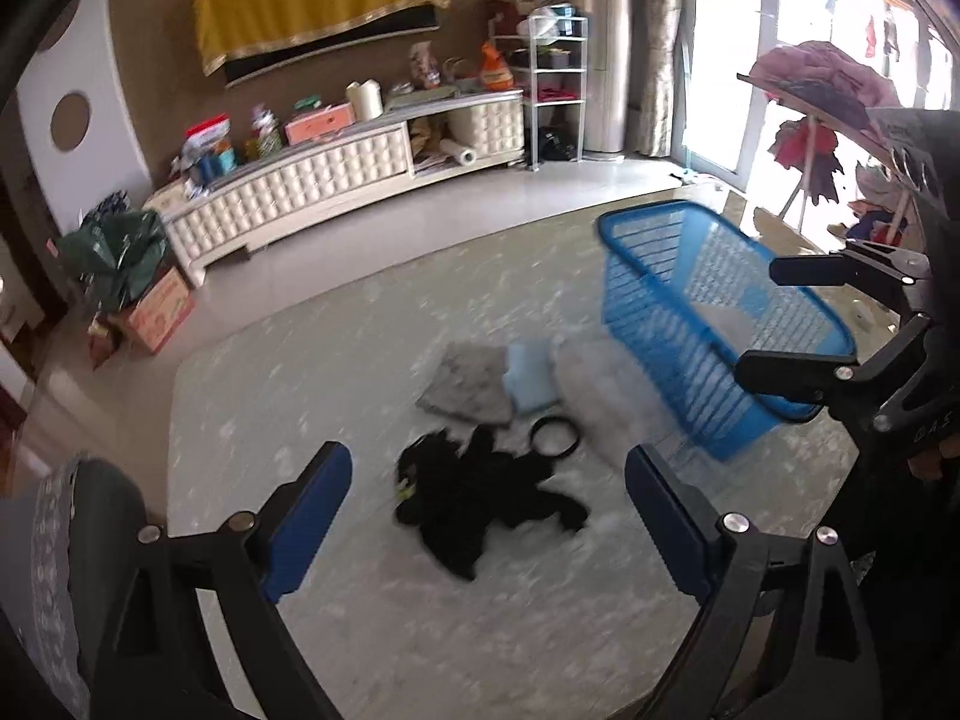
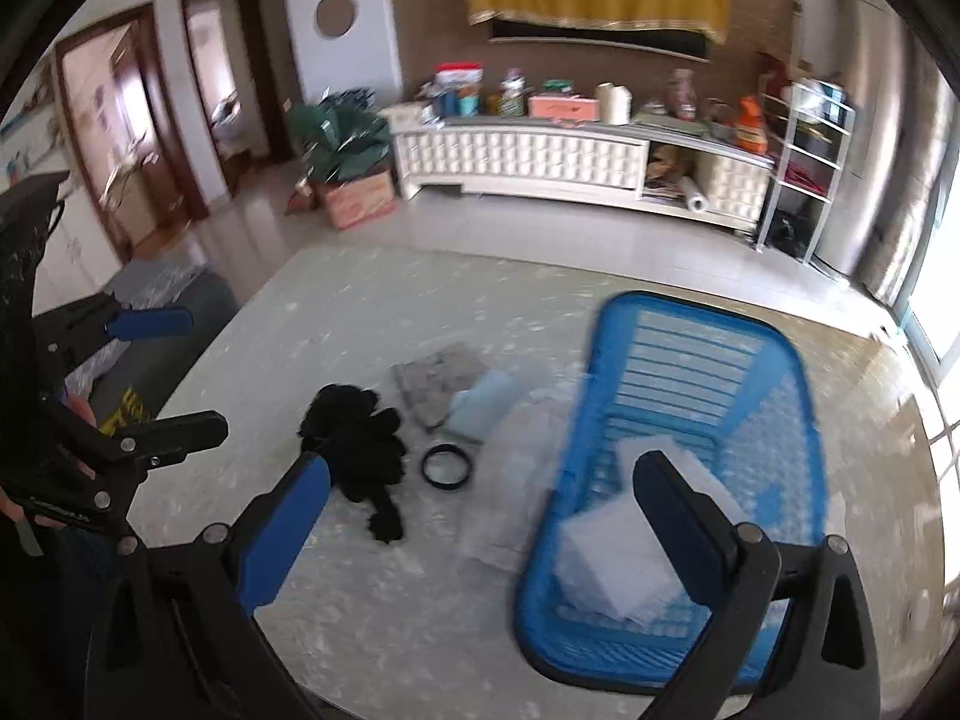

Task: Organize soft objects
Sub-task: 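Move the right gripper to the black plush toy and grasp it, then carry the plush toy over the basket while the left gripper grasps the black ring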

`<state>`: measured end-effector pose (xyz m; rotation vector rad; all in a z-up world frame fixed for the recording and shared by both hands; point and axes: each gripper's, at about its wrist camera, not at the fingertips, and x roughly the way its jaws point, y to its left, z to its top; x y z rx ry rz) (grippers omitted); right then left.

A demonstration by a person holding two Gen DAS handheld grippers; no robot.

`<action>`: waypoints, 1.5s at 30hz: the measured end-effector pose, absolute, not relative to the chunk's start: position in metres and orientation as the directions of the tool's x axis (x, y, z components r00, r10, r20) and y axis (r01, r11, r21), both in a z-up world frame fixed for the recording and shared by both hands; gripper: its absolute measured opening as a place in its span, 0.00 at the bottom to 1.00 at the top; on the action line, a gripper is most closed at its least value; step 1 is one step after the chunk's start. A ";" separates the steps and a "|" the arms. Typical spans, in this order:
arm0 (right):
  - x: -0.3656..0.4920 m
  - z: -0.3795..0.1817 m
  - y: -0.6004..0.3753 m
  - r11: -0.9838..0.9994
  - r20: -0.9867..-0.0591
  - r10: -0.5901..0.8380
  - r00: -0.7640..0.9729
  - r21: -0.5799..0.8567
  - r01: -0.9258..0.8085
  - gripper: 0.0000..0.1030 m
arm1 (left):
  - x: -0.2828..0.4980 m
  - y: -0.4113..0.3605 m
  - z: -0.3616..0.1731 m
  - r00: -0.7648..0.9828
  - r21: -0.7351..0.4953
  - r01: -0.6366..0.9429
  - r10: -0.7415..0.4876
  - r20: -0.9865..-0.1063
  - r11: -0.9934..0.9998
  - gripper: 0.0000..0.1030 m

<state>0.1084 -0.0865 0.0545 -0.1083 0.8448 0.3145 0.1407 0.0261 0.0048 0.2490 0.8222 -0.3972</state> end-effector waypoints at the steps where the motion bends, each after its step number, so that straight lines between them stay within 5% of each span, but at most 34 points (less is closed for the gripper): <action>1: 0.113 0.051 -0.079 0.943 -0.758 0.237 0.608 0.028 -0.332 0.99 | 0.140 0.032 0.004 0.612 0.058 0.427 -0.241 -0.753 0.902 0.89; 13: 0.164 -0.009 -0.006 0.868 -0.866 0.234 0.443 -0.019 -0.497 0.99 | 0.154 0.102 -0.044 0.513 -0.049 0.326 -0.221 -0.829 0.944 0.89; 25: 0.208 -0.079 0.053 0.810 -0.942 0.165 0.294 -0.041 -0.585 0.99 | 0.176 0.150 -0.096 0.441 -0.010 0.203 -0.100 -0.892 0.979 0.89; 31: 0.229 -0.111 0.058 0.817 -0.968 0.117 0.223 -0.034 -0.575 0.89 | 0.184 0.167 -0.102 0.428 -0.023 0.157 -0.089 -0.899 0.987 0.89; 45: 0.218 -0.126 0.051 0.825 -0.962 0.161 0.218 0.010 -0.565 0.45 | 0.188 0.162 -0.096 0.447 -0.023 0.170 -0.098 -0.889 0.985 0.89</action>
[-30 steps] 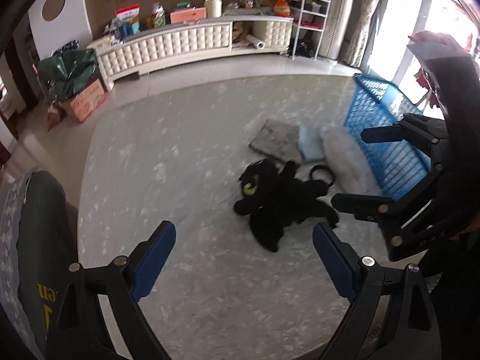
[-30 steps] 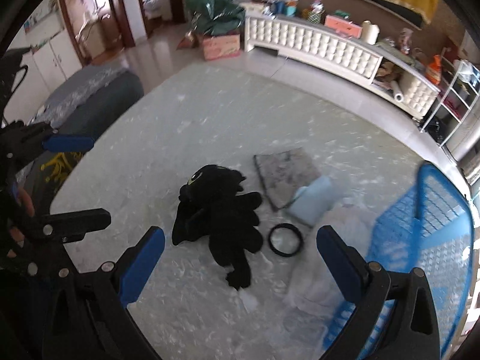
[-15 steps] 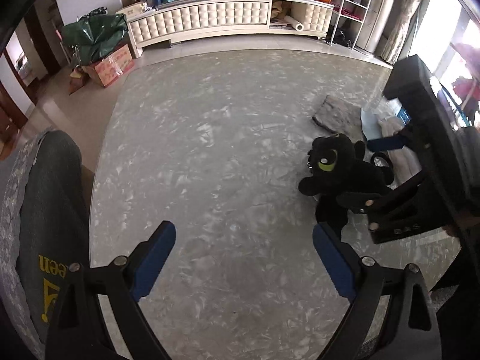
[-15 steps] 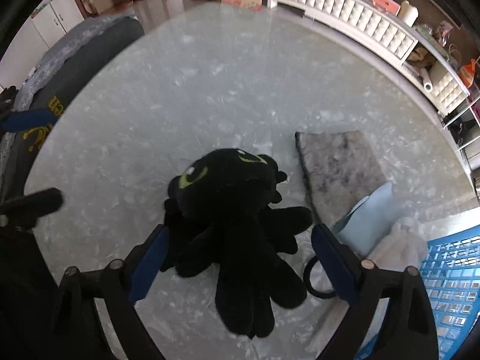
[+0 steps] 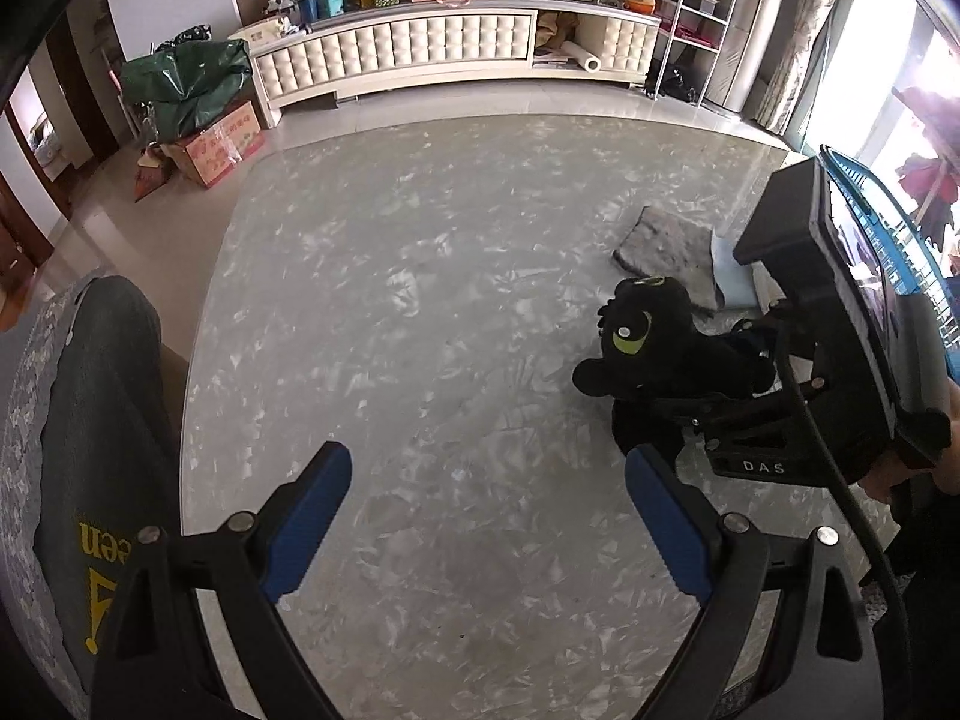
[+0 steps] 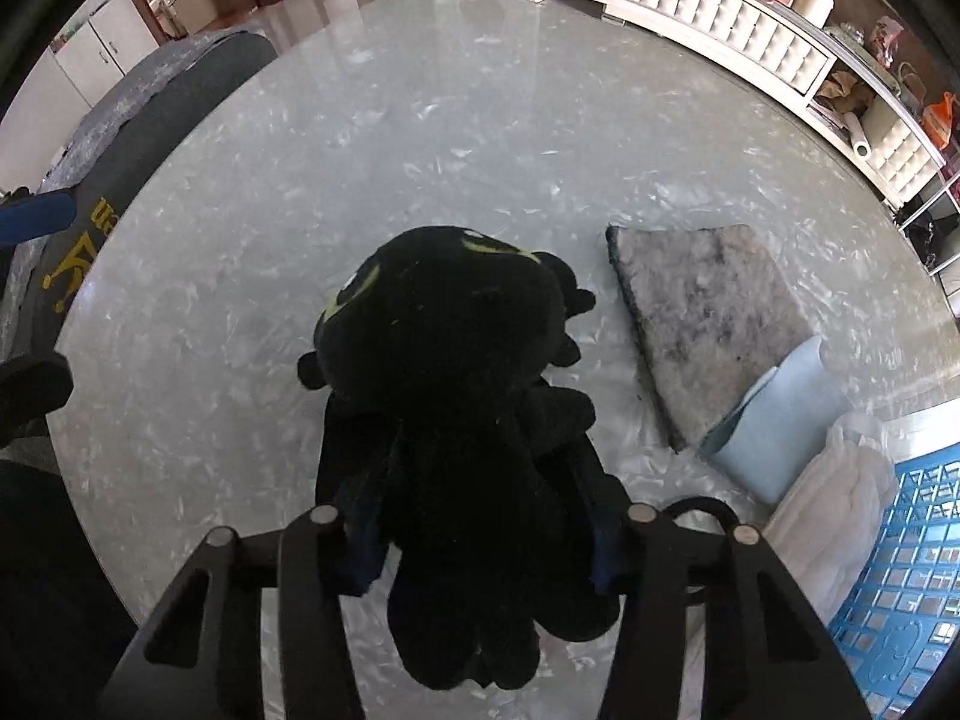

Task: Organize soft objects
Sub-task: 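Carry the plush toy over the basket while the left gripper grasps the black ring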

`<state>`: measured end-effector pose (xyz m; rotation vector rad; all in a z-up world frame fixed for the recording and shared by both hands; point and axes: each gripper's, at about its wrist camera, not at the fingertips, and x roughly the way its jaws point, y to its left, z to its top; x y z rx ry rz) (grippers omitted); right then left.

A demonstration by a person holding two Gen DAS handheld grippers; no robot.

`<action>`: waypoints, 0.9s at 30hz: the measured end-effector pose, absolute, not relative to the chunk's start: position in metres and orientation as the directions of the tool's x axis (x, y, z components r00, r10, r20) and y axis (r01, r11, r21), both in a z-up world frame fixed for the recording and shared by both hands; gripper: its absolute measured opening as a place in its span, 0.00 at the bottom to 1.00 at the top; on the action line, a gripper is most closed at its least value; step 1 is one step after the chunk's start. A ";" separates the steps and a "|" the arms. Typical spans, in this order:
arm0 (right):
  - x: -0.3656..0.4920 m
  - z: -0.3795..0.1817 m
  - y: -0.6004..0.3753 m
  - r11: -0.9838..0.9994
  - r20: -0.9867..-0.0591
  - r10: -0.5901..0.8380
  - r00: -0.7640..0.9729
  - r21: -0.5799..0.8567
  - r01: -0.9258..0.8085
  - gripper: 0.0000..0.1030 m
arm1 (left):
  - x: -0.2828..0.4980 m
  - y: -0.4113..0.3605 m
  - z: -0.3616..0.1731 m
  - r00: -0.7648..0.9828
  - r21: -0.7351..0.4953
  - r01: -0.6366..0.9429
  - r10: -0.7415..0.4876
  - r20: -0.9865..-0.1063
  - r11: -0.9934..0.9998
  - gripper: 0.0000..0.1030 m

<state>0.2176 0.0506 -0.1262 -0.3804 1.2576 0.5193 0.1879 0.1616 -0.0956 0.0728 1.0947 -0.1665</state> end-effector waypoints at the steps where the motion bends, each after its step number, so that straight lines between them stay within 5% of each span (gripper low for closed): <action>1: 0.216 -0.124 0.048 0.826 -0.961 0.166 0.220 0.014 -0.563 0.44 | 0.188 0.161 -0.095 0.450 -0.023 0.171 -0.099 -0.887 0.985 0.89; 27: 0.147 0.029 -0.069 0.886 -0.859 0.223 0.460 -0.018 -0.464 0.44 | 0.193 0.095 -0.055 0.507 -0.065 0.321 -0.230 -0.831 0.945 0.89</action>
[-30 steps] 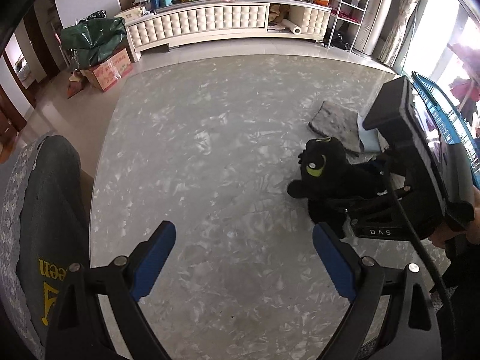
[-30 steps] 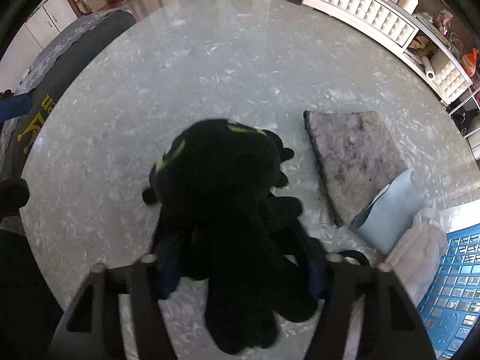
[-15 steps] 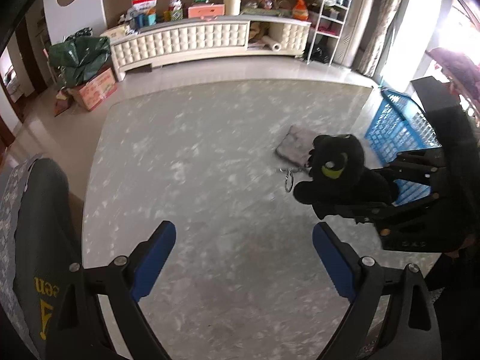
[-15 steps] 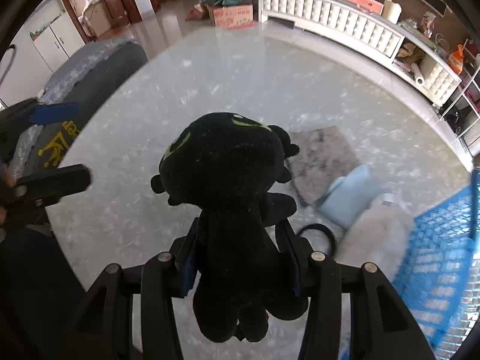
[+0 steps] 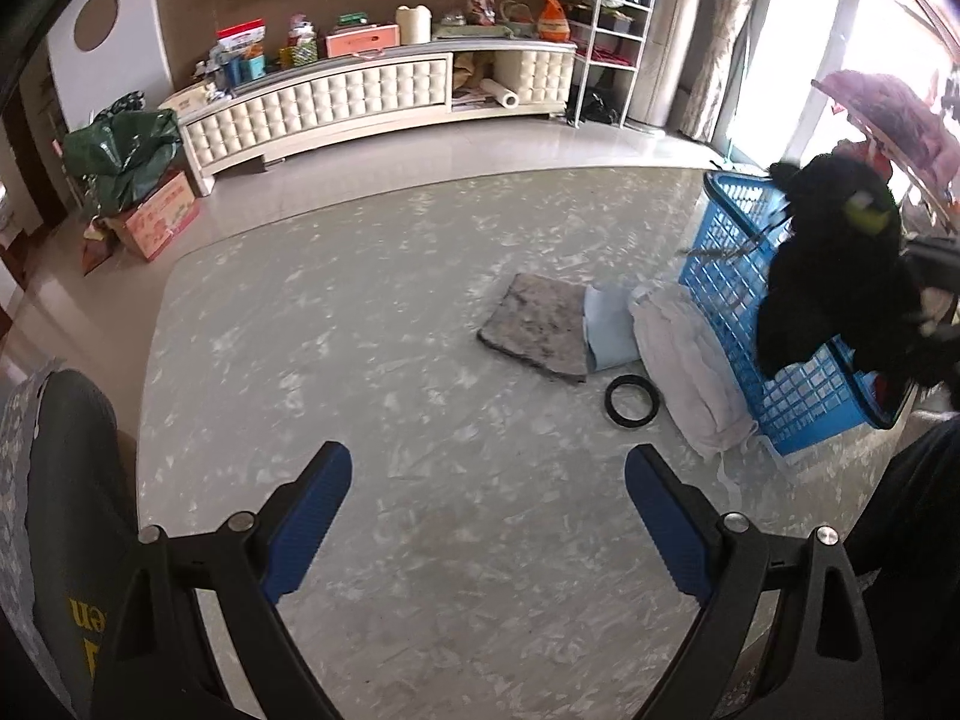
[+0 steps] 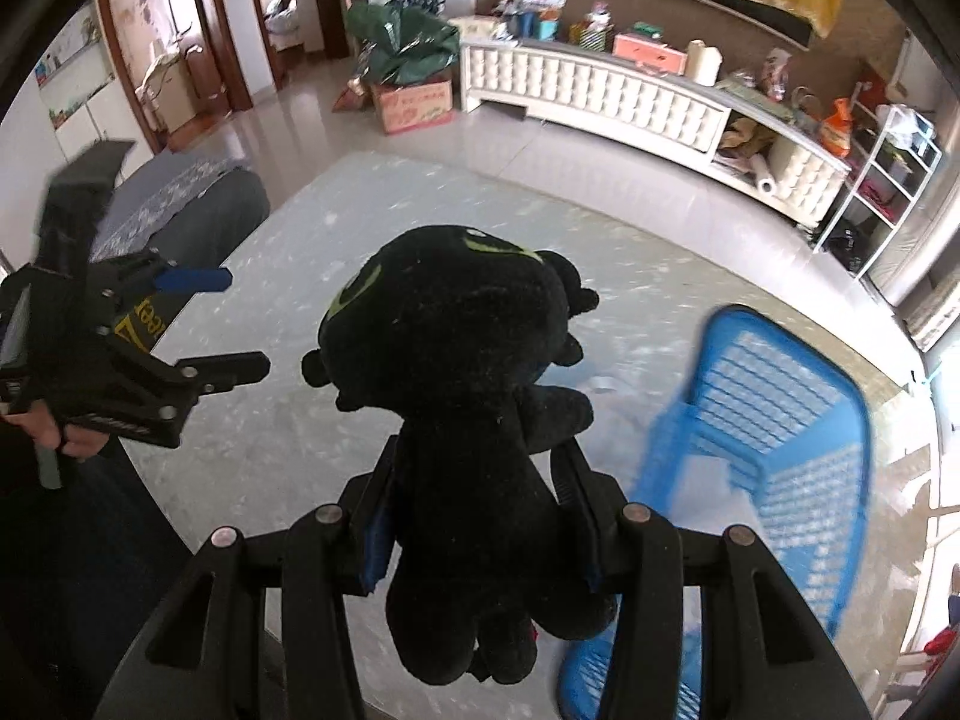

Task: Organize soft objects
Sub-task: 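Carry the plush toy over the basket while the left gripper grasps the black ring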

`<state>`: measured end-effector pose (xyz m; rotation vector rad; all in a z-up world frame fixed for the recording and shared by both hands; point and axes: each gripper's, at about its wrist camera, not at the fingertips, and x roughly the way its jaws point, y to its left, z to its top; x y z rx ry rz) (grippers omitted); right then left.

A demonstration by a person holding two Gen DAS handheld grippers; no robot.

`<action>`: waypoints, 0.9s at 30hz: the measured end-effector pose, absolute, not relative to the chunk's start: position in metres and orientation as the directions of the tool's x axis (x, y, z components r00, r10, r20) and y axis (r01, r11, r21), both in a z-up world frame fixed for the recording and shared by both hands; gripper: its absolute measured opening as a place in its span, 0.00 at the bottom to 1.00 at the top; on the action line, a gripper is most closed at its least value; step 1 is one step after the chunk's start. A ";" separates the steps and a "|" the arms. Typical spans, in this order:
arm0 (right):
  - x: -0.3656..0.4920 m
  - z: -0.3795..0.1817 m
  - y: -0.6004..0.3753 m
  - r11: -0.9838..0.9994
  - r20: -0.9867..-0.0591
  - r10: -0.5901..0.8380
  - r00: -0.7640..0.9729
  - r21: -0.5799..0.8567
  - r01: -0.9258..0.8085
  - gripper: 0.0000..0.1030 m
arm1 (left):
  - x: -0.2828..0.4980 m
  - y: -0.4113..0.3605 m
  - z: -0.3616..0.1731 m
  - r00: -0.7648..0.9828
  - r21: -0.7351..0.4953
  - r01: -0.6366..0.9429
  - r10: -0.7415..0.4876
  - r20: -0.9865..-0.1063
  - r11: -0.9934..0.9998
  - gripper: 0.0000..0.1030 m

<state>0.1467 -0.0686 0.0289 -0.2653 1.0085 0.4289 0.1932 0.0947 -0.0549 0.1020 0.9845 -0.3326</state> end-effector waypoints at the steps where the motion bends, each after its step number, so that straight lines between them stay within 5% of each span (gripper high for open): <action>1: 0.144 0.031 -0.075 0.889 -0.856 0.222 0.467 -0.019 -0.457 0.44 | 0.194 0.091 -0.056 0.504 -0.061 0.328 -0.229 -0.833 0.943 0.89; 27: 0.142 0.029 -0.173 0.958 -0.819 0.171 0.547 0.008 -0.287 0.45 | 0.236 -0.030 -0.124 0.402 0.062 0.533 -0.188 -0.896 0.844 0.89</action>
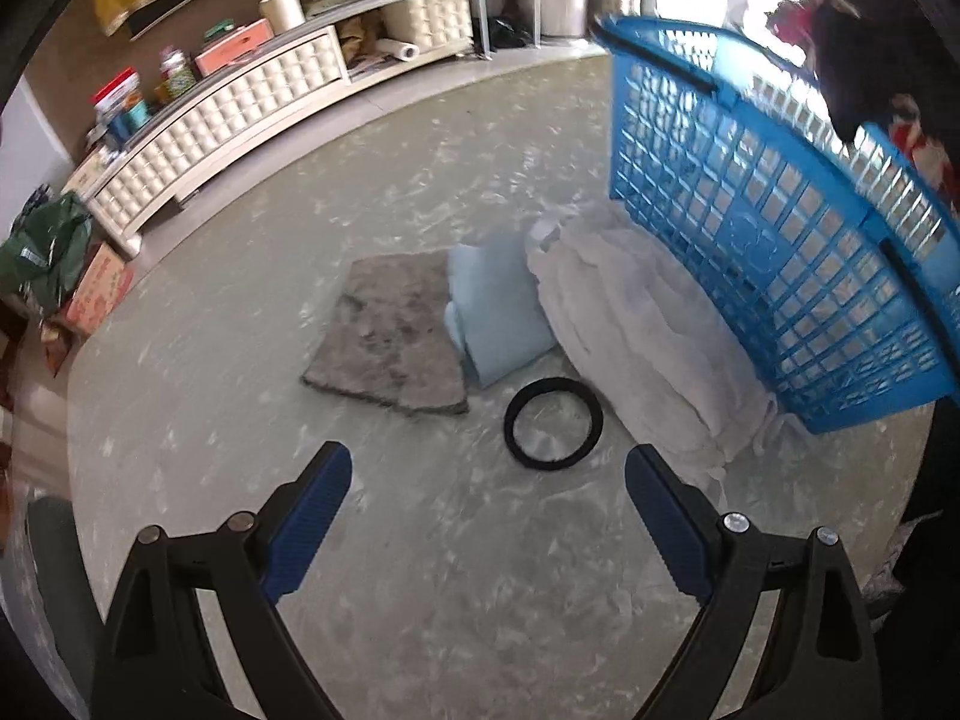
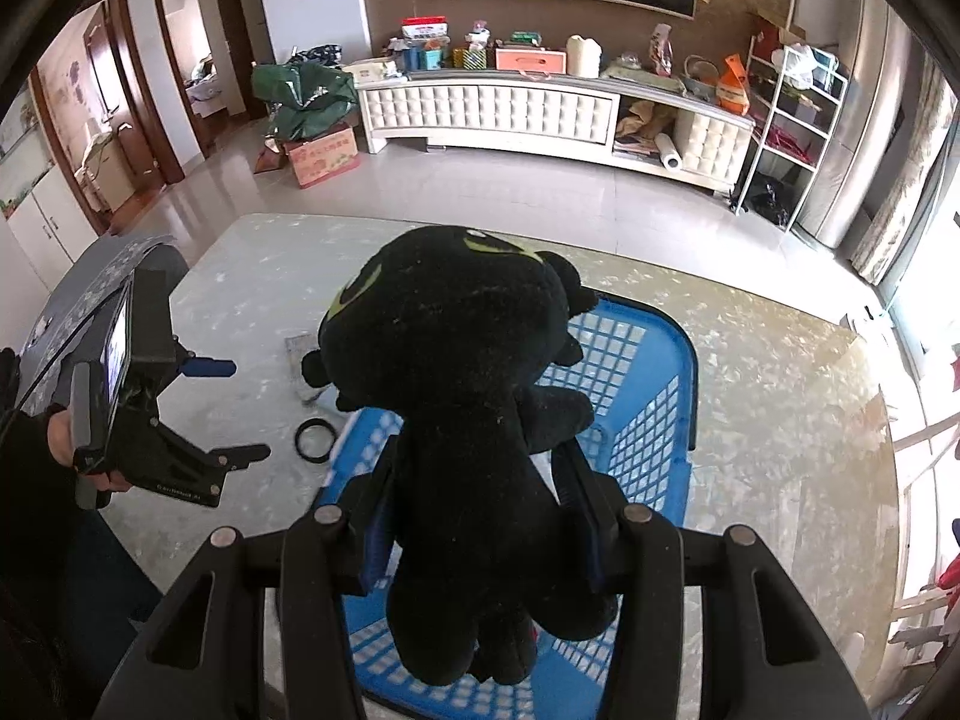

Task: Organize soft objects
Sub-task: 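Carry the plush toy over the basket while the left gripper grasps the black ring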

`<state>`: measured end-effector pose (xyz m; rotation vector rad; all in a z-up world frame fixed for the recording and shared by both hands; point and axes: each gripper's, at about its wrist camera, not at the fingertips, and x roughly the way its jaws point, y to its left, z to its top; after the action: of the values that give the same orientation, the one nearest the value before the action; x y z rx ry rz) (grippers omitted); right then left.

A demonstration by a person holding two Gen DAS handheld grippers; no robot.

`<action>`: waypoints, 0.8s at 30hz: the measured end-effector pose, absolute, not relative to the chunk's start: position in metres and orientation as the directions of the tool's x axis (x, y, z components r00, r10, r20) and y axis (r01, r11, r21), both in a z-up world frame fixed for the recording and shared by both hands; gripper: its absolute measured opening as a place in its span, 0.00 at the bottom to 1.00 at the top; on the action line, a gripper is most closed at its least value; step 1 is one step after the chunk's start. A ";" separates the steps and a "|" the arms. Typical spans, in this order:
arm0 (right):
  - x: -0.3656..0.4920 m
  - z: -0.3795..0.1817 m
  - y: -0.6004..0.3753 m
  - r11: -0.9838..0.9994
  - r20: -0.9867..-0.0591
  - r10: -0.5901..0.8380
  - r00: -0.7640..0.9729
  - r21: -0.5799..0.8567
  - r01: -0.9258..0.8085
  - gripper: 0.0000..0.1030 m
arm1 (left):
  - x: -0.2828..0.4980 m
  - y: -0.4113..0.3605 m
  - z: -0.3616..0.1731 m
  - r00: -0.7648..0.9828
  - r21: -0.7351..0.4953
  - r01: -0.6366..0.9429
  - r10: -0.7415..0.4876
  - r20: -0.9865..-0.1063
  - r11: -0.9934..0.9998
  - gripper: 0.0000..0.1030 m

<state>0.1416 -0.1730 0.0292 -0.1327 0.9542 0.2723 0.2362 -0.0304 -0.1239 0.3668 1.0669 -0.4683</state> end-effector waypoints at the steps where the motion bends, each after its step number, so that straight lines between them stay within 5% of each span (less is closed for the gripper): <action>1: 0.145 0.027 -0.173 0.959 -0.822 0.166 0.544 0.006 -0.283 0.45 | 0.239 -0.035 -0.128 0.396 0.070 0.548 -0.185 -0.899 0.833 0.89; 15: 0.149 0.008 -0.185 0.970 -0.862 0.149 0.485 0.032 -0.241 0.45 | 0.269 -0.059 -0.175 0.301 0.069 0.629 -0.161 -0.940 0.774 0.84; 21: 0.155 0.004 -0.189 0.975 -0.877 0.151 0.456 0.056 -0.214 0.46 | 0.277 -0.057 -0.174 0.274 0.005 0.628 -0.215 -0.937 0.778 0.55; 24: 0.158 0.003 -0.187 0.976 -0.883 0.145 0.446 0.054 -0.210 0.46 | 0.274 -0.052 -0.171 0.266 -0.011 0.631 -0.230 -0.936 0.776 0.33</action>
<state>0.1581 -0.1869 0.0029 -0.0667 1.0869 0.2197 0.2740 -0.0517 -0.1714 0.4037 1.1660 -0.6031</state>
